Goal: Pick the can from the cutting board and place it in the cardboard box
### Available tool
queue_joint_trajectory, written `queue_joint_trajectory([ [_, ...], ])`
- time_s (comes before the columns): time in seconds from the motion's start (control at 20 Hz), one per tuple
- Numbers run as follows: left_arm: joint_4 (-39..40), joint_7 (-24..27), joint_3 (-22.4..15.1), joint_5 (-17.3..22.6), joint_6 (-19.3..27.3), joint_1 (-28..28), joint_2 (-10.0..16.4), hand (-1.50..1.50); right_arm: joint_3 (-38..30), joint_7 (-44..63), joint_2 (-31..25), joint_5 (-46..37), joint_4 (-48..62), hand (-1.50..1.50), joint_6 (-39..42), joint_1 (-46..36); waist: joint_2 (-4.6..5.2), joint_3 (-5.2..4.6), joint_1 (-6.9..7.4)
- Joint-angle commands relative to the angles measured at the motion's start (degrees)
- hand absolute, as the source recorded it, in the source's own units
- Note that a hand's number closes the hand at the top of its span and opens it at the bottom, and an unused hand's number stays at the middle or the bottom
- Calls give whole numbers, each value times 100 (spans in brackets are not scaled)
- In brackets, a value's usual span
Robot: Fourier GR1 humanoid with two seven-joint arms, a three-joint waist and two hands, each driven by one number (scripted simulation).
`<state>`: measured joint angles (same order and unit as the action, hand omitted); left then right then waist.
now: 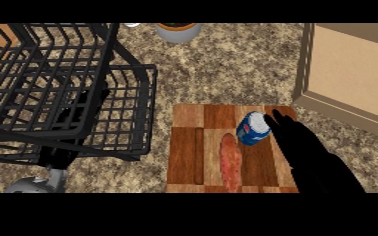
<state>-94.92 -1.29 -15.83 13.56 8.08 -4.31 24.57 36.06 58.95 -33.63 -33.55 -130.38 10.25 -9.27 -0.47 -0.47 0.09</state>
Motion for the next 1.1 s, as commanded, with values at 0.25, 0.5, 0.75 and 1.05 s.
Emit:
queue_joint_trajectory([
  [0.25,561,-67,-420,-456,-149,-717,-291,0,83,511,835,-192,1048,-150,227,-568,73,42,-92],
  [0.5,197,-274,-506,-547,-142,-637,-200,0,-139,422,952,-103,1590,-150,435,-713,66,46,-73],
  [0.75,420,-23,-296,-431,-402,-507,-118,0,-22,488,1239,-385,1524,-150,391,-632,46,43,-86],
  [1.05,380,-121,-603,-800,-85,-515,-472,0,-98,-78,1304,-622,2018,-150,224,-656,55,47,-74],
])
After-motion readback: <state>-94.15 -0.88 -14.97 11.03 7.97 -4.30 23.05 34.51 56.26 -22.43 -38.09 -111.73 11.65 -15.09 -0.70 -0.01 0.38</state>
